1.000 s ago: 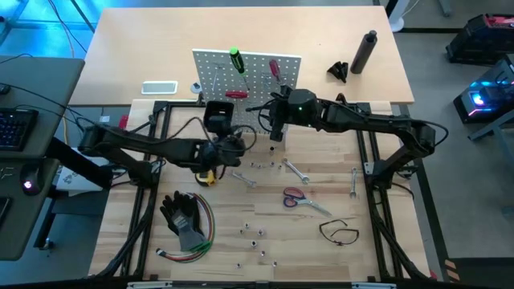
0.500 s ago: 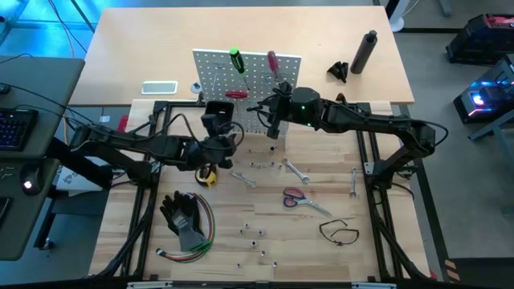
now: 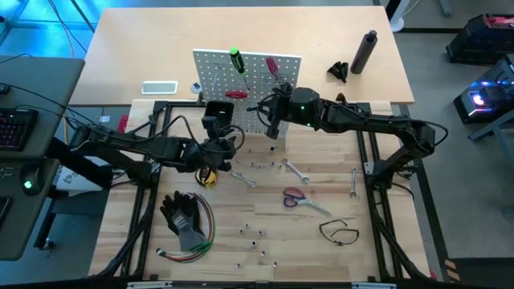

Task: Hang tools onto peg board
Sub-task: Hang the black pliers on the white peg board

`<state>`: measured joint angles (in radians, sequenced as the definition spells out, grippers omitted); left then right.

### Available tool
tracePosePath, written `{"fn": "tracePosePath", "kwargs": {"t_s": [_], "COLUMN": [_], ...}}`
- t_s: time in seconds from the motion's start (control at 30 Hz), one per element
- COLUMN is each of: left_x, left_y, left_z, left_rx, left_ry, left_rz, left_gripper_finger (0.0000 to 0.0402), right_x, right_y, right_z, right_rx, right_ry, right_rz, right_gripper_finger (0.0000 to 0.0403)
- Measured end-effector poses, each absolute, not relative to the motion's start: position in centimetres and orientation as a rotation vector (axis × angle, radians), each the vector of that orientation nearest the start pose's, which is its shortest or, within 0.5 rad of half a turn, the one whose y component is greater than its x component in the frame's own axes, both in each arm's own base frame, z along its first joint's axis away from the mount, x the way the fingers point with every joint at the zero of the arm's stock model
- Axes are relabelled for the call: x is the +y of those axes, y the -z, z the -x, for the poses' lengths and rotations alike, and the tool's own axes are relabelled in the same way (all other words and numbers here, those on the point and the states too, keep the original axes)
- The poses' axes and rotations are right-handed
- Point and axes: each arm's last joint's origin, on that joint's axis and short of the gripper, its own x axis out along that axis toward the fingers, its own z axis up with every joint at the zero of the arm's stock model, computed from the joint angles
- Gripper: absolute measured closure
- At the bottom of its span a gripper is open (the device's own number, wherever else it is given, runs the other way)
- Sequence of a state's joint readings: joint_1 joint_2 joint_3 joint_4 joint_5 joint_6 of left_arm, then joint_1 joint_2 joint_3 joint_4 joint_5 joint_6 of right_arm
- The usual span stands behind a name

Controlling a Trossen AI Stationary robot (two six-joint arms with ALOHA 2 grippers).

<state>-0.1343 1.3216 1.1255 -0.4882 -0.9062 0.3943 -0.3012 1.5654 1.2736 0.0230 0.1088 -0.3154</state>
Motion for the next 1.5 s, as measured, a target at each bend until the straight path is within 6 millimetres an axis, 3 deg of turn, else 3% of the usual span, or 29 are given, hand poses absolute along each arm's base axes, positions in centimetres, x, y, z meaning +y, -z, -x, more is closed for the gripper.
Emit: {"fn": "tracePosePath", "kwargs": {"t_s": [0.1, 0.33, 0.97, 1.33, 1.5], "left_x": [-1.4, -1.4, -1.4, -1.3, -1.2], "left_y": [-31.6, -31.4, -31.3, -31.2, -31.2], "left_z": [-27.3, -27.2, -27.3, -27.3, -27.3], "left_rx": [0.761, 0.774, 0.771, 0.777, 0.781], "left_ry": [-0.617, -0.616, -0.57, -0.557, -0.548], "left_rz": [-0.715, -0.704, -0.665, -0.664, -0.662], "left_gripper_finger": [0.0288, 0.0288, 0.0288, 0.0288, 0.0288], "right_x": [-11.2, -11.2, -10.5, -9.7, -9.3], "right_y": [-33.1, -33.9, -34.1, -34.0, -35.6], "right_z": [-34.6, -34.9, -35.1, -35.2, -35.1], "right_rx": [0.312, 0.217, 0.203, 0.24, 0.328], "right_ry": [0.374, 0.381, 0.308, 0.322, 0.348], "right_rz": [0.285, 0.272, 0.376, 0.451, 0.462], "right_gripper_finger": [0.0373, 0.0373, 0.0373, 0.0373, 0.0373]}}
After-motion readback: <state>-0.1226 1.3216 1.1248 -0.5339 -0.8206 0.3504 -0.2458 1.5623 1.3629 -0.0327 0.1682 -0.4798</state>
